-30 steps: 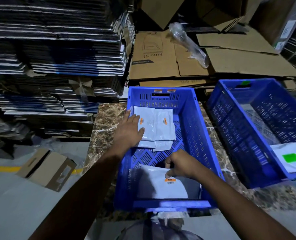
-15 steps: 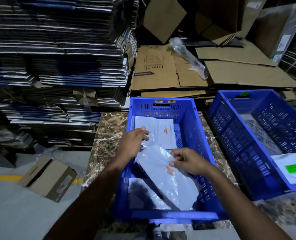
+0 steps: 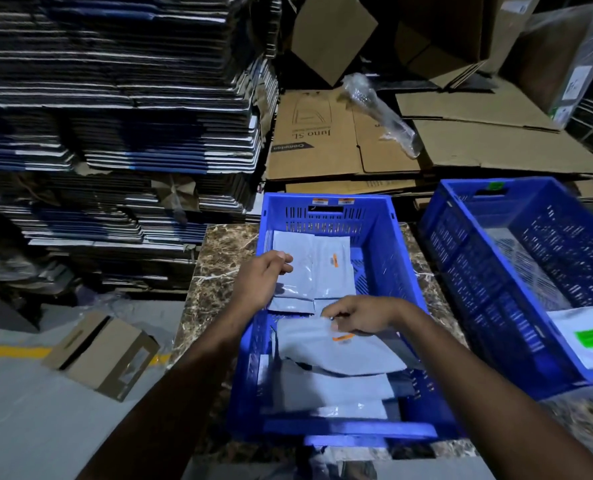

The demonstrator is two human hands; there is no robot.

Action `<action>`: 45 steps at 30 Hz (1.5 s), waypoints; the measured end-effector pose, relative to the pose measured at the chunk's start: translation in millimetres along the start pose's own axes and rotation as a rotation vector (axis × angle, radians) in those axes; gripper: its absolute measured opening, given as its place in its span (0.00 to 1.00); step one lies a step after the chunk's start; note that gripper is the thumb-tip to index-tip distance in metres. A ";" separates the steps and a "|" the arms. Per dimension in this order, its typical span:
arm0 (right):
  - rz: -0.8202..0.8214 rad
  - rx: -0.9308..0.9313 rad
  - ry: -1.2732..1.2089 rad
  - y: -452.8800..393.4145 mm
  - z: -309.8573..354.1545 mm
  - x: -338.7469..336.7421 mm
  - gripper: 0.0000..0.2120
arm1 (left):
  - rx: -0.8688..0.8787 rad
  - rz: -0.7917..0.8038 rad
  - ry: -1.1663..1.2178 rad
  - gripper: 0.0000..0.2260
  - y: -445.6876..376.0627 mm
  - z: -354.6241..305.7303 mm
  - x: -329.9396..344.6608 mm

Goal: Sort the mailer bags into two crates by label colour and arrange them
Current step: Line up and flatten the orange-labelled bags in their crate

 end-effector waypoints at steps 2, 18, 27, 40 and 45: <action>0.055 0.037 0.206 -7.3 -11.2 14.3 0.13 | 0.005 0.022 -0.053 0.14 1.4 -1.7 2.2; -0.952 -0.286 -0.195 47.8 17.2 -82.7 0.07 | -0.026 -0.032 0.233 0.18 -10.2 -11.2 4.4; -0.882 -0.307 -0.133 41.6 18.1 -57.5 0.23 | -0.086 0.103 0.287 0.13 -25.4 3.9 32.9; -0.946 0.121 0.094 -57.0 -59.6 -144.8 0.19 | 0.159 0.135 -0.777 0.31 -97.7 17.1 17.4; -0.855 0.315 0.395 -93.6 -73.8 -148.0 0.20 | 0.182 0.086 -0.793 0.30 -97.5 17.1 14.3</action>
Point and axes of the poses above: each hand's wrist, its own y-axis away from the middle knuckle, its own x-axis out of the palm, z = x × y, the point moved 10 cm from there along -y, towards the middle knuckle, and after that the axes turned 1 degree about x, right-handed, at the moved point
